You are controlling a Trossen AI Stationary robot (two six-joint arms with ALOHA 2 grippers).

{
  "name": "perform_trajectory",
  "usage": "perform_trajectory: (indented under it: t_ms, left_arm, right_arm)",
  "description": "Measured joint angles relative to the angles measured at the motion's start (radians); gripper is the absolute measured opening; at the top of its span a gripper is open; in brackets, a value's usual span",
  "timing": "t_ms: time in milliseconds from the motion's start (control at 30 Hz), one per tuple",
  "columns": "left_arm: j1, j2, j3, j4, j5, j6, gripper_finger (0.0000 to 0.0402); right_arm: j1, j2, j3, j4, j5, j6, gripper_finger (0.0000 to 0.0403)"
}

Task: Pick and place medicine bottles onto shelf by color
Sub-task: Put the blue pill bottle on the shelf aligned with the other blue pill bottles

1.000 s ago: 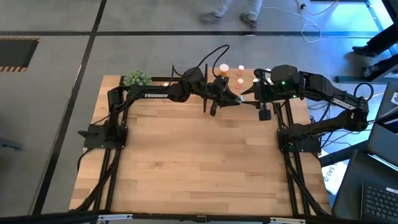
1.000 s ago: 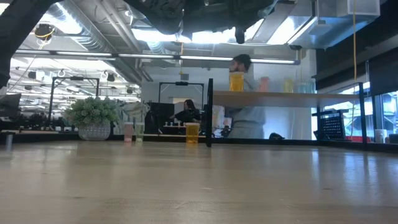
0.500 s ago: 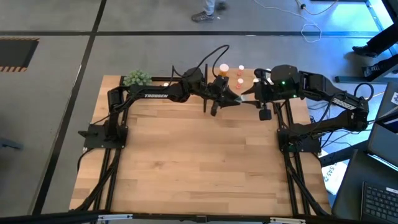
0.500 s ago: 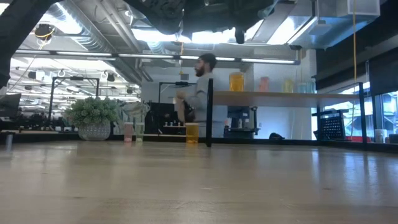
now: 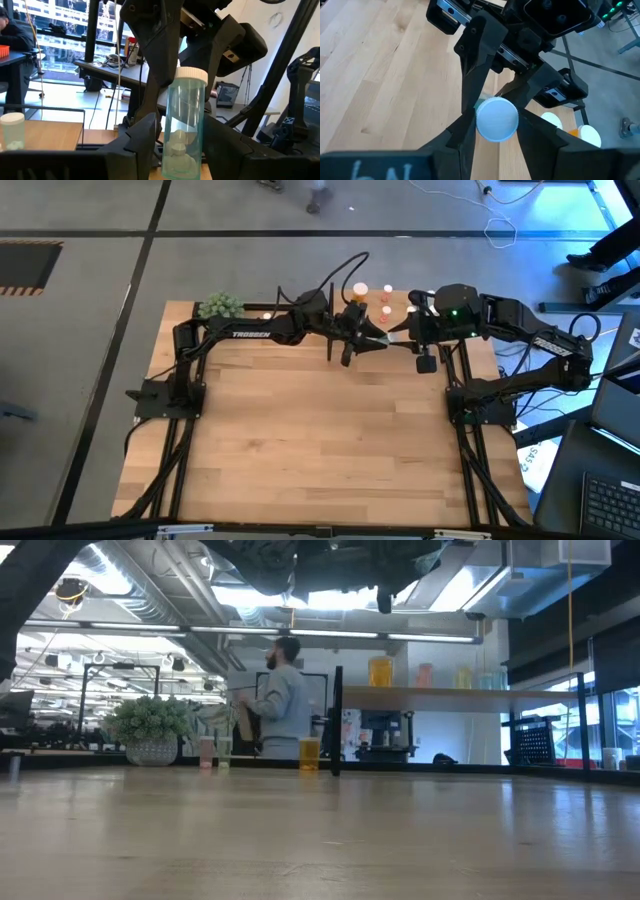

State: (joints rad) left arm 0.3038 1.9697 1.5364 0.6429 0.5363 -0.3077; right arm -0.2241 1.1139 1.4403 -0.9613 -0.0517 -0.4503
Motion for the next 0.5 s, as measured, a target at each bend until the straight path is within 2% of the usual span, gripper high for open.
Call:
perform_trajectory:
  t_ms: [267,500]
  left_arm:
    - [0.0,0.0,0.0,-0.006,0.0,0.001,0.0161]
    - [0.017,0.0,0.0,-0.007,-0.01,0.003,0.016]
  right_arm:
    - [0.0,0.0,0.0,-0.002,-0.002,0.0,0.0135]
    - [0.0,0.0,0.0,-0.003,0.011,0.031,0.0135]
